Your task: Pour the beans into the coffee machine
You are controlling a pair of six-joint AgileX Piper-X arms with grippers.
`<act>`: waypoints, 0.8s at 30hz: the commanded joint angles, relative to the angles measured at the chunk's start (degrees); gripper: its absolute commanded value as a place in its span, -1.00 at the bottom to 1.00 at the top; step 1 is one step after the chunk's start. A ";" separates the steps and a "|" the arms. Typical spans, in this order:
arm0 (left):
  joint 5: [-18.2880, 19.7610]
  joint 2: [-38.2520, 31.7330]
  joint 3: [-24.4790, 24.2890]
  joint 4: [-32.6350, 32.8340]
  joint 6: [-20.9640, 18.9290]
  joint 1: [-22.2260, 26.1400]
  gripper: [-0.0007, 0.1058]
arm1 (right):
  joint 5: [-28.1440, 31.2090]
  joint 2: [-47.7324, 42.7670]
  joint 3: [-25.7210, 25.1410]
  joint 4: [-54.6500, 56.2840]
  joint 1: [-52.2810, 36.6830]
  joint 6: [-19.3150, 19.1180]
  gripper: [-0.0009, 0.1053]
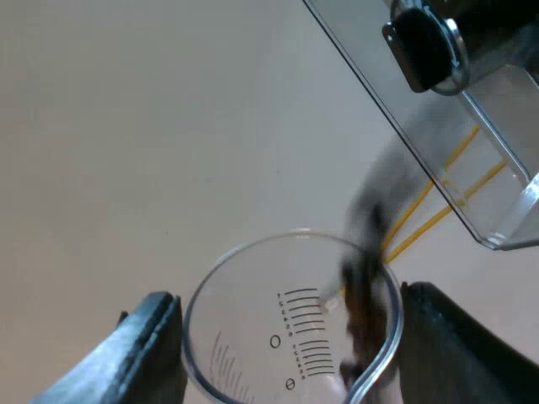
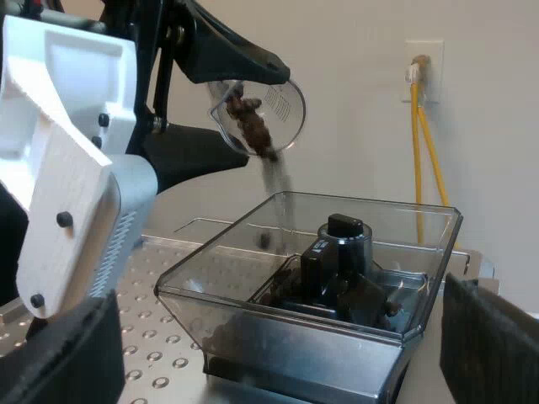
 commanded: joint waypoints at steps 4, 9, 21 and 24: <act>2.23 -0.34 -0.20 -0.40 0.63 0.10 -0.94 | -0.15 -0.50 -0.55 -0.03 -0.21 -0.31 0.48; 2.26 -0.34 -0.20 -0.40 5.84 0.10 -0.94 | -0.15 -0.50 -0.55 -0.03 -0.21 -0.31 0.48; 2.85 -0.34 -0.20 -0.40 10.92 0.10 -0.94 | -0.15 -0.50 -0.55 -0.03 -0.21 -0.31 0.48; 2.61 -0.34 -0.20 -0.40 15.23 0.10 -0.94 | -0.15 -0.50 -0.55 -0.03 -0.21 -0.31 0.48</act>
